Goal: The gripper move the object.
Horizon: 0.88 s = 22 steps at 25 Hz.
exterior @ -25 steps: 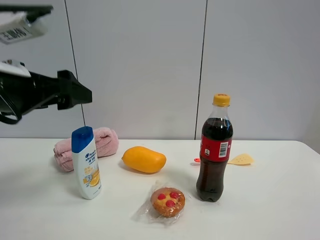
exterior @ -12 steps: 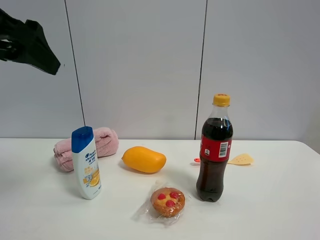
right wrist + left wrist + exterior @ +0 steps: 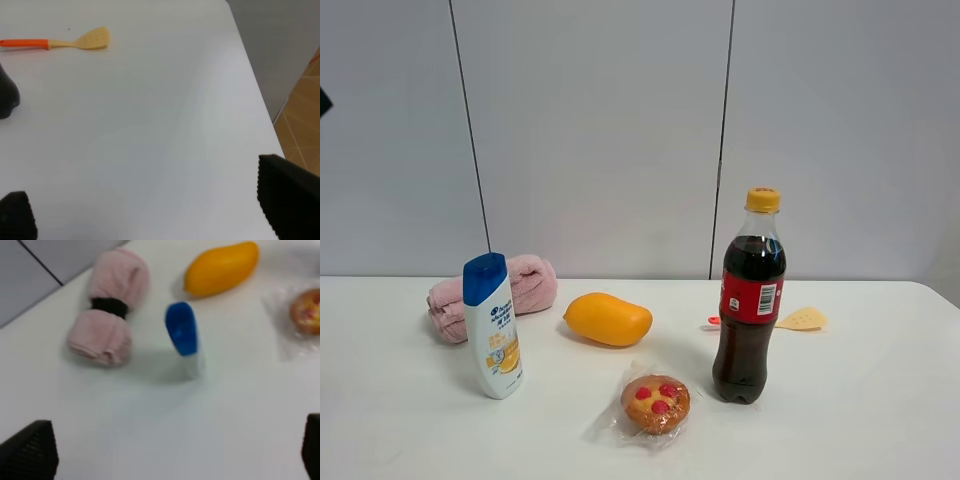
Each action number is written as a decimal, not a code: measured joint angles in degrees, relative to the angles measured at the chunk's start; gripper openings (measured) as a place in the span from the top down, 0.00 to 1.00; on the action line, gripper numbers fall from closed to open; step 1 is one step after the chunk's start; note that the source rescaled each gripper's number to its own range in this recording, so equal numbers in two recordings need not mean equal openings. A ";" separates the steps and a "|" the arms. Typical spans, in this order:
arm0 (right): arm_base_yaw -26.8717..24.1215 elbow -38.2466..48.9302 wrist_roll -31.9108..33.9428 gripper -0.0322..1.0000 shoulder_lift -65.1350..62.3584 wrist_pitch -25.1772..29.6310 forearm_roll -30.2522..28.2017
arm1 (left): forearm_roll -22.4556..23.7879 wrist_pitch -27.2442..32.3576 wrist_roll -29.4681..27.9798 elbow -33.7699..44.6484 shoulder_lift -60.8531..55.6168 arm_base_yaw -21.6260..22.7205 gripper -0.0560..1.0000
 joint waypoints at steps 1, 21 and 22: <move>0.00 0.00 0.00 0.00 0.00 0.00 0.00 | -0.33 2.48 0.63 -0.02 -1.11 0.00 0.01; 0.00 0.00 0.00 0.00 0.00 0.00 0.00 | 12.24 10.66 -4.47 11.54 -23.03 0.00 0.00; 0.00 0.00 0.00 0.00 0.00 0.00 0.00 | 14.03 10.72 -5.03 12.77 -24.46 0.00 0.00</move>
